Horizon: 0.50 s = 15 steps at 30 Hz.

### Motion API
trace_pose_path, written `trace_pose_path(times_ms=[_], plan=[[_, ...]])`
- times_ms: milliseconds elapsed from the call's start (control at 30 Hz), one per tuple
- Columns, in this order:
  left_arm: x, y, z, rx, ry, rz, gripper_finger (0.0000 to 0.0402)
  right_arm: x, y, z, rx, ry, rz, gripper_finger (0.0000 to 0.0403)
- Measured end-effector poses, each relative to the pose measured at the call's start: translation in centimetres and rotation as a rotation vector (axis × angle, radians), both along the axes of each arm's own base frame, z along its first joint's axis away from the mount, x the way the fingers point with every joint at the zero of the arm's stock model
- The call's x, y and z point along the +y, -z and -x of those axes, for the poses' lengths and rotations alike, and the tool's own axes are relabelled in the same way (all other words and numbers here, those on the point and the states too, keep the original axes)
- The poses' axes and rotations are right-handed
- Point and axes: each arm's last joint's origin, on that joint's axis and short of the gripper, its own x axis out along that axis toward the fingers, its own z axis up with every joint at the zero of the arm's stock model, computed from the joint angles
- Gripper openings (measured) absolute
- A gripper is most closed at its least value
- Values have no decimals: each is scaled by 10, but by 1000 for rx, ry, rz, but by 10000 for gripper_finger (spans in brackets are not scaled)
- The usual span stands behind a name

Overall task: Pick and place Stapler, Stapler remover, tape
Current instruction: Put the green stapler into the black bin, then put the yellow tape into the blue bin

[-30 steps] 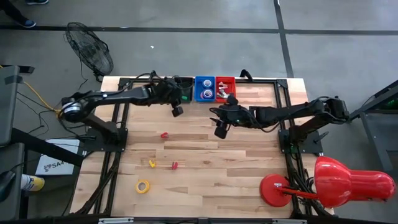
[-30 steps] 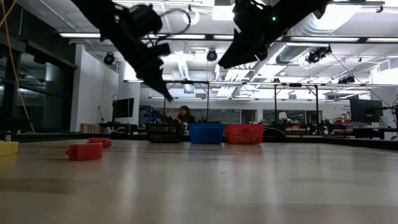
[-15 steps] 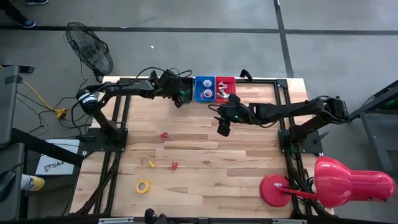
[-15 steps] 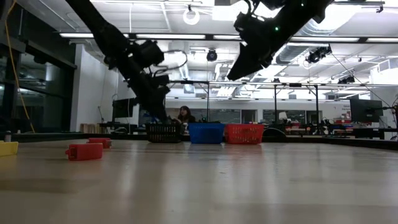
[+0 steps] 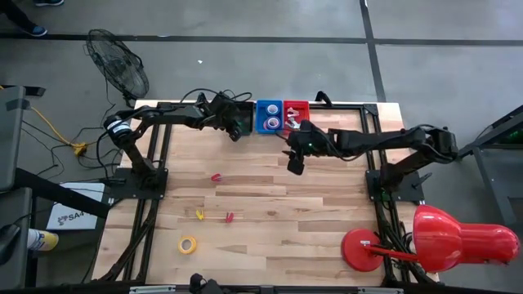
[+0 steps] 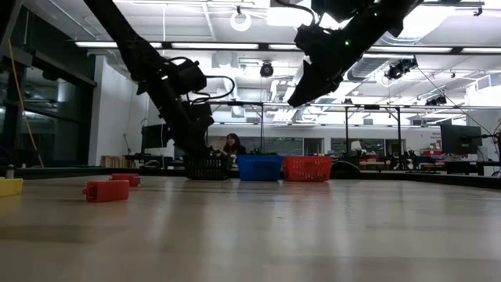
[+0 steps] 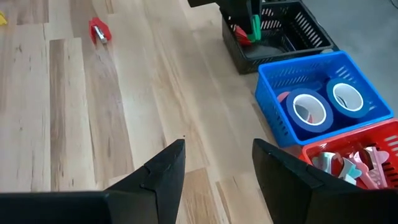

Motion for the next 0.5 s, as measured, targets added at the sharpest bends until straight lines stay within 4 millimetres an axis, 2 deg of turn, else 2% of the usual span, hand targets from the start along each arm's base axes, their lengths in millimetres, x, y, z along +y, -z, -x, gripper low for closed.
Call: trace_pose_path(times_ms=[333, 500], plan=[[0, -1, -1, -14, 22, 16, 168, -9, 1, 2, 0, -4, -32, 179], [3, -15, -7, -28, 114, -3, 172, -9, 2, 3, 15, -8, -40, 179]])
